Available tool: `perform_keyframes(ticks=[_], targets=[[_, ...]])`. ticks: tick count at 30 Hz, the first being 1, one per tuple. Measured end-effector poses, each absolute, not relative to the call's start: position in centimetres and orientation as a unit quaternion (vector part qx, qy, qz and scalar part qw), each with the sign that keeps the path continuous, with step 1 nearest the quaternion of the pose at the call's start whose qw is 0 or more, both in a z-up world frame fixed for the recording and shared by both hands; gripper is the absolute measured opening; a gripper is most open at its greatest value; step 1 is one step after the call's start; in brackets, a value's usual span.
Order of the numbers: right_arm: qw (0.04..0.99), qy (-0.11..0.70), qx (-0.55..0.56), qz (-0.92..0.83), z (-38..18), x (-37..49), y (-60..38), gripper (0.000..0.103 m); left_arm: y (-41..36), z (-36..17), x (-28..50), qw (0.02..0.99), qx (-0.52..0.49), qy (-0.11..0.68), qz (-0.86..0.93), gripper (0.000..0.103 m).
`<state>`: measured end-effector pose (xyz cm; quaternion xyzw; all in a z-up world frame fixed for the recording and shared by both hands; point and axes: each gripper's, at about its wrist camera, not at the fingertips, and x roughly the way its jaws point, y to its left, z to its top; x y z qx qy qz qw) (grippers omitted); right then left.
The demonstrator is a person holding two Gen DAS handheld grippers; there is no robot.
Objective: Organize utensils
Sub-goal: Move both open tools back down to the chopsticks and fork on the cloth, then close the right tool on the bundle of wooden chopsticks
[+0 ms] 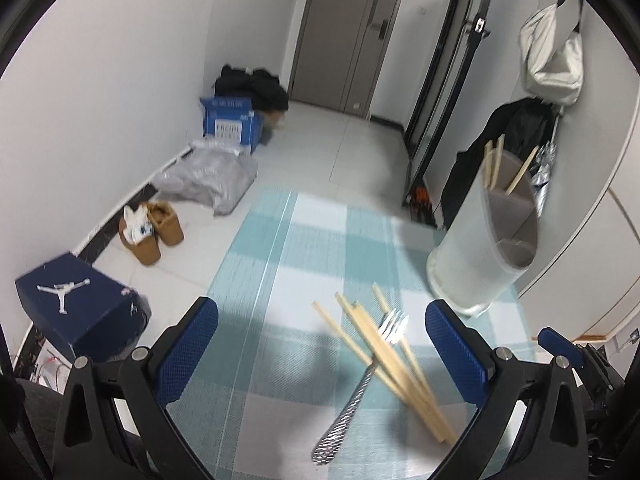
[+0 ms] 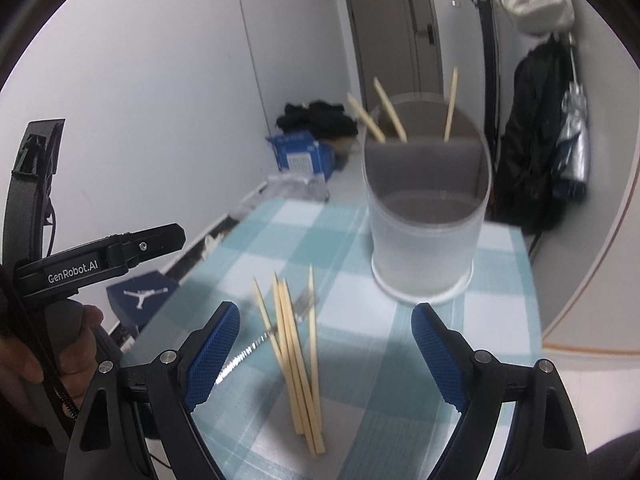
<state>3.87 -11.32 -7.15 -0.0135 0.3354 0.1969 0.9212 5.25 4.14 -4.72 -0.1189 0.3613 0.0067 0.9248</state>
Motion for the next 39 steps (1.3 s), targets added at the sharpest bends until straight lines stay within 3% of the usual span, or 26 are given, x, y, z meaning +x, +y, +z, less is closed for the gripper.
perform_keyframes(ticks=[7,14,19,23,25,30,32,34,39], targets=[[0.902,0.39,-0.044,0.179,-10.5,5.5,-10.2,0.087,6.1,-7.5,6.5,0.89,-0.169,0.423,0.014,0.102],[0.887,0.416,-0.073,0.188,-11.9,7.3,-8.3,0.085,7.2,-7.6,7.1,0.884,-0.193,0.426,0.01,0.102],[0.87,0.451,-0.07,0.188,-13.0,9.6,-7.7,0.07,8.4,-7.8,7.5,0.873,-0.227,0.432,0.009,0.102],[0.857,0.47,-0.066,0.2,-13.7,10.4,-6.5,0.066,9.6,-8.0,8.0,0.867,-0.249,0.431,0.011,0.102],[0.851,0.476,-0.07,0.209,-14.1,10.5,-5.8,0.056,10.0,-8.2,8.1,0.864,-0.259,0.432,0.013,0.102],[0.842,0.478,-0.115,0.222,-14.7,10.2,-3.7,0.052,10.6,-8.3,8.3,0.859,-0.274,0.432,0.014,0.102],[0.846,0.469,-0.131,0.217,-14.5,10.1,-3.4,0.045,10.6,-8.3,8.3,0.86,-0.274,0.43,0.014,0.102],[0.842,0.477,-0.13,0.215,-14.5,10.3,-3.6,0.03,10.6,-8.2,8.3,0.86,-0.274,0.43,0.013,0.102],[0.838,0.488,-0.129,0.207,-14.6,10.3,-4.7,0.015,10.7,-8.3,8.3,0.862,-0.267,0.43,0.014,0.102]])
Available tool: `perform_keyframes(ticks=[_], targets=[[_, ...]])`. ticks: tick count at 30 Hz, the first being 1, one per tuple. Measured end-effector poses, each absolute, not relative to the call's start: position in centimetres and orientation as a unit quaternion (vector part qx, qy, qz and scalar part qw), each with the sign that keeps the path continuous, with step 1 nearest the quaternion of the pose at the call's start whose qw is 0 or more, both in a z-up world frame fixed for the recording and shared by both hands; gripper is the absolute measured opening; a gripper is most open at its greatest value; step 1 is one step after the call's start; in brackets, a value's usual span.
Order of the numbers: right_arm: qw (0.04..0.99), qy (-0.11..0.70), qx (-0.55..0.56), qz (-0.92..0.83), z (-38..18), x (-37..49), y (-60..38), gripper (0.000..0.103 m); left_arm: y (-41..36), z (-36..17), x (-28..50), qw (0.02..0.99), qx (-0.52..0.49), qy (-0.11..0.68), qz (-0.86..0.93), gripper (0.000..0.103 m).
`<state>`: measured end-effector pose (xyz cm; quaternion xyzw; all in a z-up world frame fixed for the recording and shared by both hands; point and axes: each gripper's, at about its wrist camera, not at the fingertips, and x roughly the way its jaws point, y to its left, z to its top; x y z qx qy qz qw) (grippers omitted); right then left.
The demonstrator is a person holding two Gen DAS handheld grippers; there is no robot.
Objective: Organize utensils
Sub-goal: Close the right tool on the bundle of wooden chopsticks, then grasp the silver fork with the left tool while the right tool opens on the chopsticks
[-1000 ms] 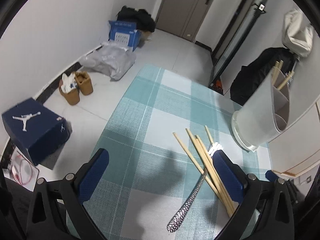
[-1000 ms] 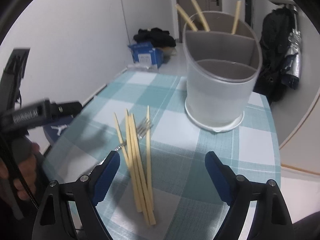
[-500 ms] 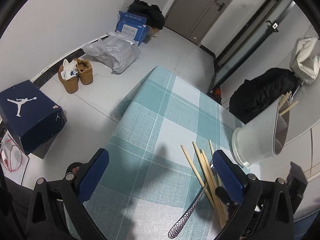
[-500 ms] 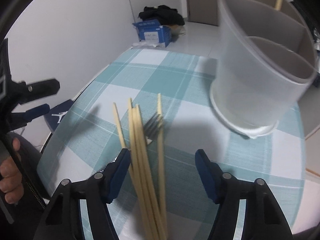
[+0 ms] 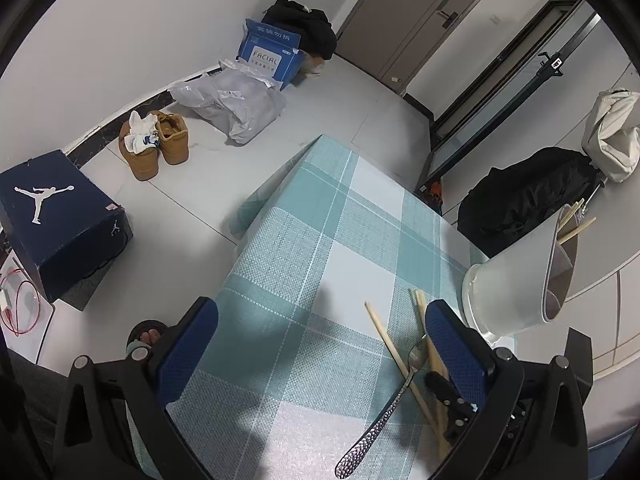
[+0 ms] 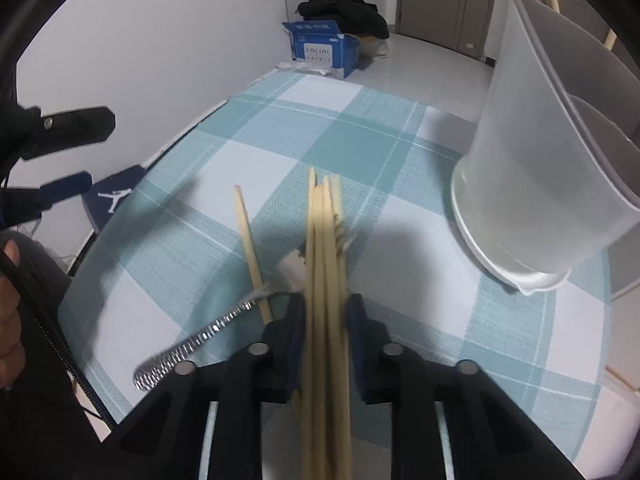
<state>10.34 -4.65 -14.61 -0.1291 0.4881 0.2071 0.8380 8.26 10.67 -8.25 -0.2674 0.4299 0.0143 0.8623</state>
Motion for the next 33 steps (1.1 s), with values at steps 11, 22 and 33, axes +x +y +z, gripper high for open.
perform_keyframes(ticks=[11,22,33], targets=[[0.833,0.516,-0.083,0.182,-13.8,9.1,-9.3,0.007,8.2,-8.2,8.5,0.871,-0.219,0.44,-0.008,0.102],[0.849,0.489,-0.047,0.195,-12.8,7.3,-12.7,0.036,0.9,-9.9,10.7,0.85,-0.08,0.508,-0.117,0.102],[0.848,0.495,-0.005,0.19,-12.9,8.3,-15.6,0.039,-0.4,-11.2,13.3,0.833,-0.026,0.543,-0.103,0.091]])
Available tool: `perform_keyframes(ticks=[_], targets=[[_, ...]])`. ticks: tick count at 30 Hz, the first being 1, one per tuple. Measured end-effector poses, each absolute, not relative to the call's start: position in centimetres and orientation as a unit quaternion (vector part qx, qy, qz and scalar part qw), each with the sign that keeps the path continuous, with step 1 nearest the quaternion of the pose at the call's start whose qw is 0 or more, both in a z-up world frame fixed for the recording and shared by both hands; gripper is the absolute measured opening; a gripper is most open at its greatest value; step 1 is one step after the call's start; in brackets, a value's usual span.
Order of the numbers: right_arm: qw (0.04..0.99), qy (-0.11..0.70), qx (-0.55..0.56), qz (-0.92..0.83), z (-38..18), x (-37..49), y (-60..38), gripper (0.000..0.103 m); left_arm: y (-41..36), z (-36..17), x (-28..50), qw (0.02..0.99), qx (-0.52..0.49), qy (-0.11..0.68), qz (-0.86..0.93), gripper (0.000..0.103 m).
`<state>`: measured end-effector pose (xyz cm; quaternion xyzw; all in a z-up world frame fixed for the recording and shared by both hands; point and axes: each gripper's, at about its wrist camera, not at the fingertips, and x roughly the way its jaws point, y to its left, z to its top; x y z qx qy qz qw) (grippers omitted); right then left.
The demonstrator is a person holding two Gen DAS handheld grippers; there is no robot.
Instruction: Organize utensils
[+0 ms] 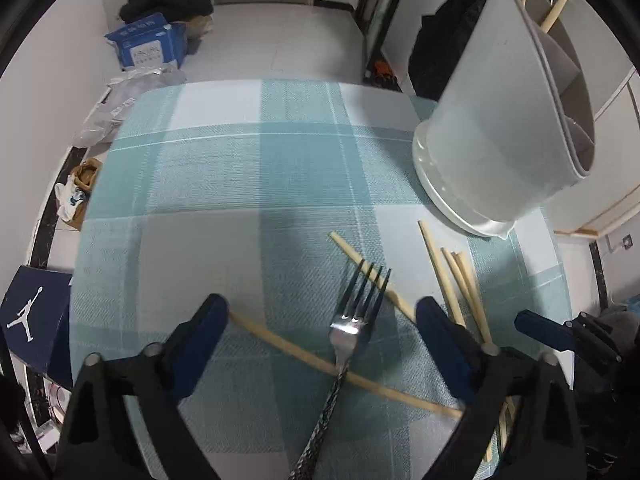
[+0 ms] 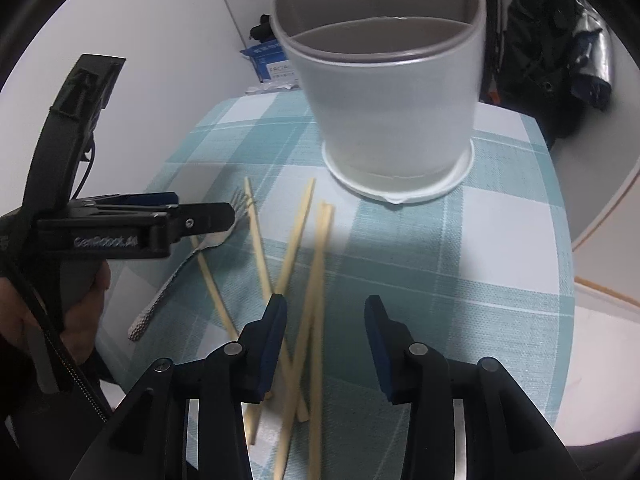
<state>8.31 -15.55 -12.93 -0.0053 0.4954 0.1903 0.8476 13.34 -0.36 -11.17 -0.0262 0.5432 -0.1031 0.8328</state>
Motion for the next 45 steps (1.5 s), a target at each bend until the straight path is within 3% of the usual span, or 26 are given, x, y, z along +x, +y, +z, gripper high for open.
perform_keyframes(ticks=[2,7,13,15,17,23,31,38,40,45], targets=[[0.848,0.494,0.0,0.192,-12.9,8.4,-16.0,0.039,-0.9,-11.4,13.4,0.83,-0.008,0.548,-0.109,0.09],[0.85,0.489,0.013,0.195,-12.6,8.6,-16.5,0.039,-2.2,-11.6,13.2,0.828,0.03,0.549,-0.107,0.075],[0.853,0.484,0.029,0.193,-12.3,8.8,-16.9,0.039,-2.9,-11.1,13.0,0.827,0.031,0.551,-0.111,0.044],[0.853,0.483,0.03,0.193,-12.2,8.9,-16.8,0.039,-3.6,-10.9,13.2,0.825,0.034,0.551,-0.118,0.025],[0.855,0.481,0.027,0.192,-12.2,8.9,-16.7,0.039,-4.1,-10.8,13.0,0.826,0.042,0.549,-0.116,0.018],[0.86,0.475,0.028,0.186,-11.9,8.5,-16.9,0.039,-3.4,-10.0,12.9,0.84,0.028,0.532,-0.101,0.016],[0.86,0.467,0.048,0.202,-11.4,8.6,-16.6,0.039,0.4,-7.1,11.1,0.867,-0.078,0.486,-0.079,0.016],[0.843,0.48,0.07,0.232,-11.2,9.9,-14.5,0.031,3.5,-6.5,11.5,0.88,-0.159,0.444,-0.062,0.016],[0.837,0.489,0.066,0.237,-11.4,10.4,-13.7,0.023,4.1,-6.7,12.0,0.879,-0.176,0.438,-0.063,0.016],[0.829,0.514,0.028,0.219,-12.6,12.1,-11.2,0.021,5.5,-6.7,11.8,0.879,-0.194,0.43,-0.075,0.016]])
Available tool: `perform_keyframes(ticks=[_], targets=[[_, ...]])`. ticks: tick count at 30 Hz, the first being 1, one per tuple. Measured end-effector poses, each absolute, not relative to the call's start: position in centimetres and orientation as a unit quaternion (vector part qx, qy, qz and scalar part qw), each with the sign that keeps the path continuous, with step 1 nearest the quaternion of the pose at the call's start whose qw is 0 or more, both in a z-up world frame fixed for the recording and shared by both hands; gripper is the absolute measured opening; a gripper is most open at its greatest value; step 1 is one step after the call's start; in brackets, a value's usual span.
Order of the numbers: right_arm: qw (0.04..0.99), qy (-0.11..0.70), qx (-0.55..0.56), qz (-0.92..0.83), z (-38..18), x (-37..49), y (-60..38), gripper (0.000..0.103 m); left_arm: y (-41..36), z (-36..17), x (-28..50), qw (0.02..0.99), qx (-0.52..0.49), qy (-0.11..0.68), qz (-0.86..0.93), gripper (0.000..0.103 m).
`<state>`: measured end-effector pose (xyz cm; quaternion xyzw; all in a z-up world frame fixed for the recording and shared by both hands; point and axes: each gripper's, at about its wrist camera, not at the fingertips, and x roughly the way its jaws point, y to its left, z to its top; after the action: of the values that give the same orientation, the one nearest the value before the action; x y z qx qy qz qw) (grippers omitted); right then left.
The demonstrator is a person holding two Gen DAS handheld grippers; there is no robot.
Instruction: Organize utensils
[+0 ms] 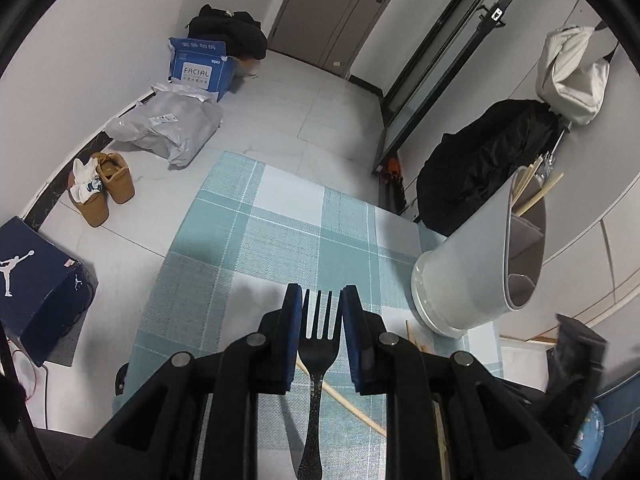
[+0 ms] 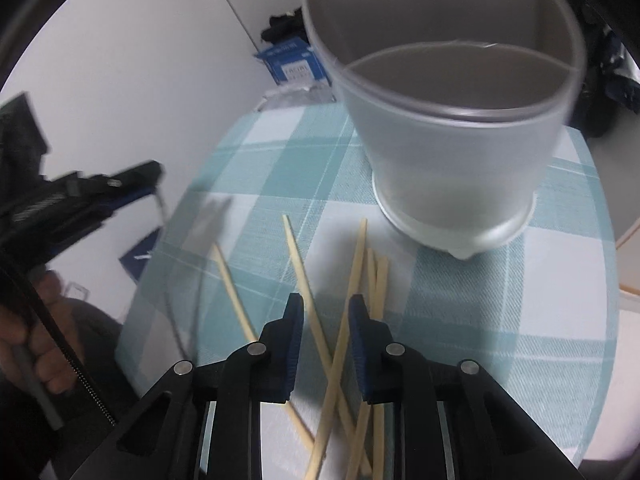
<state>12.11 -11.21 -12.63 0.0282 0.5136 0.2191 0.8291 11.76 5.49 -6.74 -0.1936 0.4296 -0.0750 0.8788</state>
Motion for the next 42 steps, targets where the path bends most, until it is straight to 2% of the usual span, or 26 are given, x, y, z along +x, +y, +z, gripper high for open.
perform_keyframes(ticks=[6,9,20,22,29,36,42], targets=[[0.834,0.523,-0.042,0.172,-13.6,13.0,-8.7,0.019,7.0,-6.9,11.6,0.875,-0.21,0.426,-0.087,0.016],[0.834,0.522,-0.055,0.168,-13.6,13.4,-7.9,0.012,7.3,-7.0,11.5,0.873,-0.216,0.427,-0.091,0.016],[0.837,0.503,-0.145,0.157,-13.8,15.4,-4.7,0.012,8.0,-7.1,11.4,0.87,-0.224,0.428,-0.1,0.016],[0.837,0.505,-0.135,0.16,-13.7,15.6,-4.7,0.004,8.0,-7.1,11.4,0.87,-0.222,0.428,-0.1,0.016],[0.858,0.465,-0.106,0.193,-11.4,13.2,-5.5,0.004,7.3,-6.2,11.0,0.874,-0.204,0.428,-0.104,0.016],[0.903,0.367,-0.022,0.22,-5.7,8.3,-9.2,0.004,4.9,-4.8,9.4,0.883,-0.158,0.426,-0.118,0.016],[0.922,0.32,0.014,0.218,-4.4,6.2,-11.4,0.004,3.1,-3.7,8.2,0.886,-0.126,0.427,-0.128,0.016]])
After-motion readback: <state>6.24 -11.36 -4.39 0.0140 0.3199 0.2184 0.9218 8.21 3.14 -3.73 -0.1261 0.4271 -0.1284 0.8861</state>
